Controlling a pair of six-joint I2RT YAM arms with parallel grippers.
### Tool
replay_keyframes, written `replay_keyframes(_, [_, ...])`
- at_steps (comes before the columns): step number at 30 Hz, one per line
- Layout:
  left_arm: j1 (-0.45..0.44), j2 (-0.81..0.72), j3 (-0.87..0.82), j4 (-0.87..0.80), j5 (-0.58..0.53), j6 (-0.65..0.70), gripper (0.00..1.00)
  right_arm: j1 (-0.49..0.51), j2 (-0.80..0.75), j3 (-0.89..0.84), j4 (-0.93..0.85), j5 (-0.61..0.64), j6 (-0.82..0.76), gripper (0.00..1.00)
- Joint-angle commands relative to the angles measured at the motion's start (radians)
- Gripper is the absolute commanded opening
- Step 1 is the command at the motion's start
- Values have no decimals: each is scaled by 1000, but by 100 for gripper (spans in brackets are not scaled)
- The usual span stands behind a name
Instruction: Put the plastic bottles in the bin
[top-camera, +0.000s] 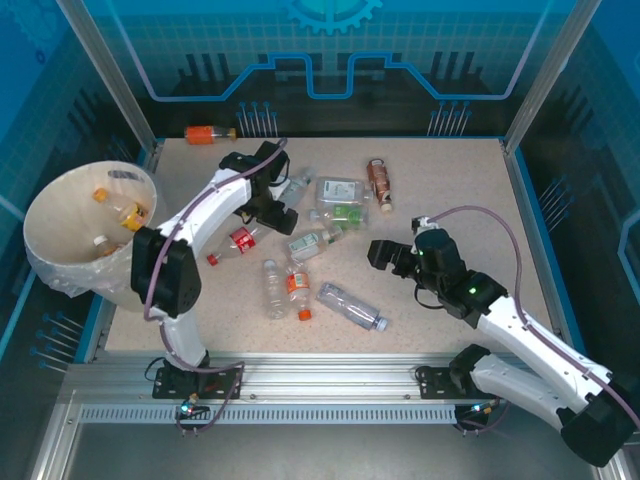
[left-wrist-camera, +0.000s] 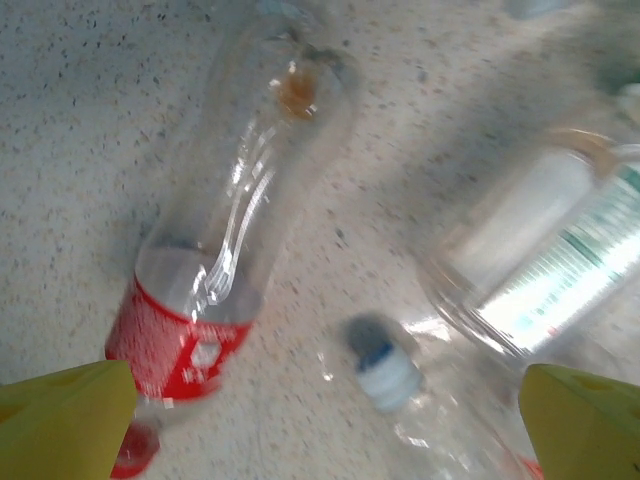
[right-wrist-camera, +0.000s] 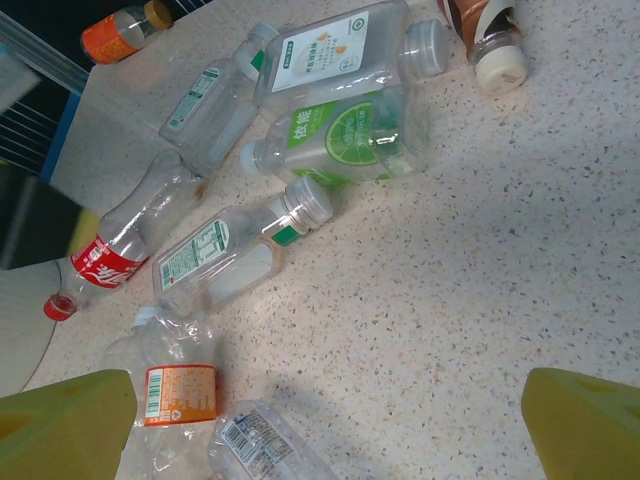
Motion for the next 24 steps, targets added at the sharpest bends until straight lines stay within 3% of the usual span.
replay_keyframes(1, [41,67,24,79,57,117,99,-12,-36,-27,-18,10,33,100])
replay_keyframes(14, [84,216,15,269,69,363,90,-11,-152,-76,-95,22,55,100])
replay_keyframes(24, [87,282,-9,293,62,406,82,-11,-155,-73,-103,-3,39,100])
